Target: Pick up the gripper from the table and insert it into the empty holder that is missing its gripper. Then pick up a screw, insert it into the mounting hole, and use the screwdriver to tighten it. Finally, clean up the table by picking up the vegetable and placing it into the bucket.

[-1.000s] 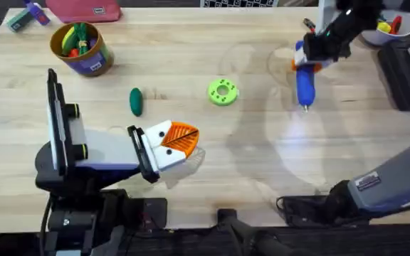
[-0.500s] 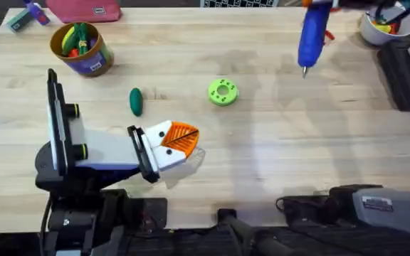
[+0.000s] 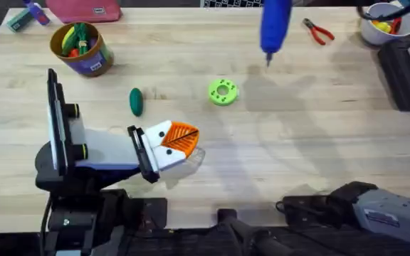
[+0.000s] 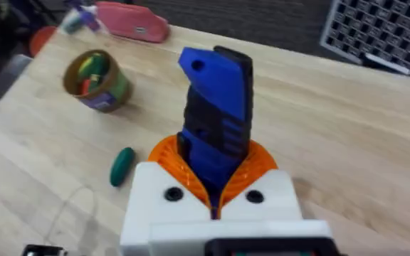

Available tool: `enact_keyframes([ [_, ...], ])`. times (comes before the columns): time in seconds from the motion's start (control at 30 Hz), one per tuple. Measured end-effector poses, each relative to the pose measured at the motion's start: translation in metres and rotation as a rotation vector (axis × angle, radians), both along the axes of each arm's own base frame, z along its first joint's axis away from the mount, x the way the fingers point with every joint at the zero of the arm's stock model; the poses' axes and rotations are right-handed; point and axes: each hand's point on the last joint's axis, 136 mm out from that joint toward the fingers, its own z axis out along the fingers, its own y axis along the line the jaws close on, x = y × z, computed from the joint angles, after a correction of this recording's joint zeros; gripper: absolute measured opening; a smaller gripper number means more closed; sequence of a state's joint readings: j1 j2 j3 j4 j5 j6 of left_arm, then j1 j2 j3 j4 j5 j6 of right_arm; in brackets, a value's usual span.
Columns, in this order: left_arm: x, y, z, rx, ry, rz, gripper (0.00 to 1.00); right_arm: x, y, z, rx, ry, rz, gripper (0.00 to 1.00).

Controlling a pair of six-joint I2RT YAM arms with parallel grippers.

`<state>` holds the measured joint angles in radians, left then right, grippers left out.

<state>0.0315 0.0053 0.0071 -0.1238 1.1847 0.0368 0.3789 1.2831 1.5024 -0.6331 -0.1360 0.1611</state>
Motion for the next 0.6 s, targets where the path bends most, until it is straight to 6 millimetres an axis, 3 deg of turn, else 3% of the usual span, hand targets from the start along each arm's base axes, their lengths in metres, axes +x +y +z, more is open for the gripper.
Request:
enact_keyframes([
  [0.33,0.0,0.0,0.0,0.0,0.0,0.0,0.011,-0.013,0.058,0.024,0.091,-0.111,0.129,0.025],
  [0.6,0.0,0.0,0.0,0.0,0.0,0.0,0.011,-0.012,0.074,-0.009,0.177,-0.109,0.131,0.025],
])
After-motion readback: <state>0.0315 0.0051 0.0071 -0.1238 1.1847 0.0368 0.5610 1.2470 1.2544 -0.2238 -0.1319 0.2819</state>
